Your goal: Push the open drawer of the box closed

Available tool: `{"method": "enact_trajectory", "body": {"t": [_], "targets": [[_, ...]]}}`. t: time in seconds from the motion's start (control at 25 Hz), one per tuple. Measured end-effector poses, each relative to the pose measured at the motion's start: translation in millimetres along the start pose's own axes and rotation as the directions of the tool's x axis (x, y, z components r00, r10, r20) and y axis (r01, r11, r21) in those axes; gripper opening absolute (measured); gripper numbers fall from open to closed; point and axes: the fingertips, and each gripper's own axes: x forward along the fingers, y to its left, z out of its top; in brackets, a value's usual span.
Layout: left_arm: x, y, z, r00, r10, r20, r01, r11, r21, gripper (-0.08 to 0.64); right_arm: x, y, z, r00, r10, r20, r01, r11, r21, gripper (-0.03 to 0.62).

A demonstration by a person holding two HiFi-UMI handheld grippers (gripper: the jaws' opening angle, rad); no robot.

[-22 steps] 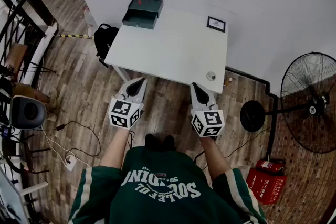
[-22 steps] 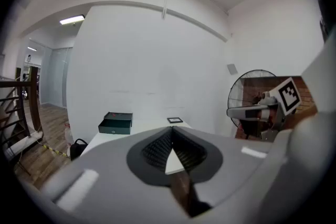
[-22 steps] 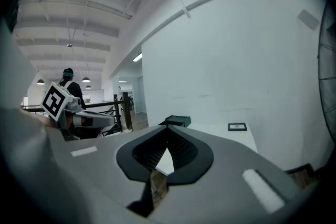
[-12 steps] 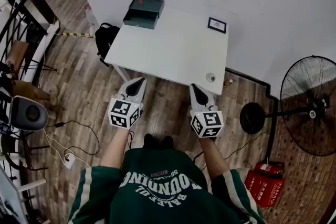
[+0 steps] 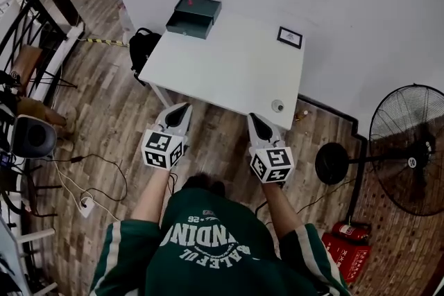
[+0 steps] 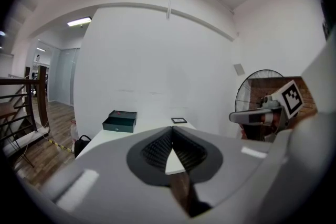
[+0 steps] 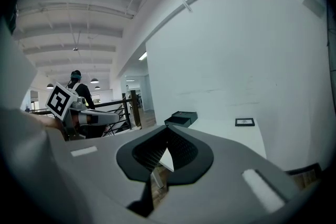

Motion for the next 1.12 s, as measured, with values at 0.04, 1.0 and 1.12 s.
{"method": "enact_trajectory", "body": {"t": [0.04,1.0,1.12], "targets": [[0.7,-0.7,0.5,1.000,0.003,0.001,-0.003,1.000,-0.002,0.052,-0.5,-0.6,0.7,1.000,0.004,0.000,-0.004,1.000,-0.002,-0.002],[40.9,7.4,4.2,1.000,0.019,0.008,-0.019,1.000,-0.007,0.052,19.3,-28.8,-0.7,0.999,0.027,-0.018,-0.027,1.000,-0.003,-0.002],[52.6,15.6,3.8,1.000,0.007,0.005,-0.007,1.000,-0.015,0.052,29.1,-33.9,-0.3,1.000,0.014,-0.022,-0.014,1.000,-0.003,-0.002]]}}
